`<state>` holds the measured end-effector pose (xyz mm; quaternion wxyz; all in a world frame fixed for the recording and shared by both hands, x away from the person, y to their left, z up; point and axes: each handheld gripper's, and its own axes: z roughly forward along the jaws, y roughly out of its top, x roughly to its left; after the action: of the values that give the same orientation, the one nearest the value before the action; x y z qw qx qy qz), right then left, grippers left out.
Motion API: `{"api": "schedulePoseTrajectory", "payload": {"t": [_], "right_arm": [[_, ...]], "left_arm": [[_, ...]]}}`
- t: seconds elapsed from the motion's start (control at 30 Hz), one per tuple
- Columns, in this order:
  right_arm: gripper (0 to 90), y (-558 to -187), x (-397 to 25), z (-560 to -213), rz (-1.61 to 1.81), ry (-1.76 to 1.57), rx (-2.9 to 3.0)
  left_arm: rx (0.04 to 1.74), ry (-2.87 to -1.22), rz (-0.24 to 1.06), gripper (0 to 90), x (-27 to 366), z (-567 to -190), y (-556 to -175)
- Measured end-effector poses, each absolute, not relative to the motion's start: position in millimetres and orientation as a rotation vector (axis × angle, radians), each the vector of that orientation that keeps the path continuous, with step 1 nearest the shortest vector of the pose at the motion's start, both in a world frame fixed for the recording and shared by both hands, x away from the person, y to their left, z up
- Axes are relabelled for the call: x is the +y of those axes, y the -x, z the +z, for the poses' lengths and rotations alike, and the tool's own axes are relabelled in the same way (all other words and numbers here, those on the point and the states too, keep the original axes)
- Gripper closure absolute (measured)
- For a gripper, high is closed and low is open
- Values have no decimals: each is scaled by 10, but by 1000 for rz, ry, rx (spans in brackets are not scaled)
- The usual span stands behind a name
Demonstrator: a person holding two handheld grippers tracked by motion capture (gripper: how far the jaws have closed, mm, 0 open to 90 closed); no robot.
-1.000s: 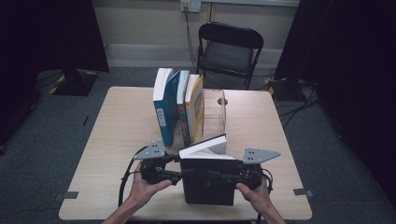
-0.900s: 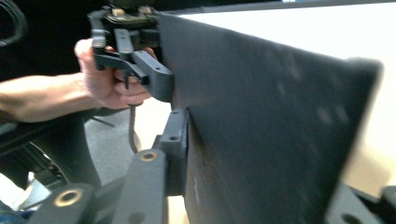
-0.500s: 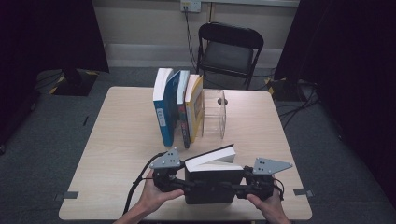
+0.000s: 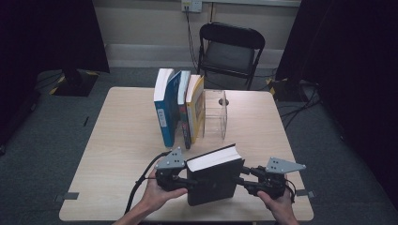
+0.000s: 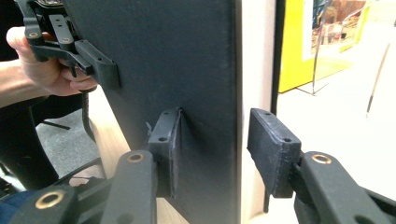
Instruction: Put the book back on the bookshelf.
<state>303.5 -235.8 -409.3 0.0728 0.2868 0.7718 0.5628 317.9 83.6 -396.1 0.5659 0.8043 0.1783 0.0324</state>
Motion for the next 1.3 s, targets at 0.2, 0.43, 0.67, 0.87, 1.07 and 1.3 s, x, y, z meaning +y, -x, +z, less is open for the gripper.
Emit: {"api": "schedulePoseTrajectory", "payload": {"t": [0.2,0.43,0.67,0.87,1.07,1.3], "right_arm": [[570,-3057,-2306,-4086,1662,-864,2317],[601,-3116,-2234,-4050,1623,-837,2322],[603,-3208,-2200,-4040,1620,-845,2313],[593,-3377,-2099,-4017,1618,-829,2295],[568,-3549,-1990,-4022,1652,-823,2285],[447,-3534,-1981,-4048,1655,-853,2278]], "left_arm": [[429,-1895,90,484,803,-3962,-3207],[454,-1905,99,498,758,-3947,-3278],[468,-1905,121,515,779,-3937,-3350],[503,-1868,154,518,877,-3954,-3449],[555,-1854,197,517,947,-3956,-3485],[526,-1874,172,463,926,-3947,-3431]]}}
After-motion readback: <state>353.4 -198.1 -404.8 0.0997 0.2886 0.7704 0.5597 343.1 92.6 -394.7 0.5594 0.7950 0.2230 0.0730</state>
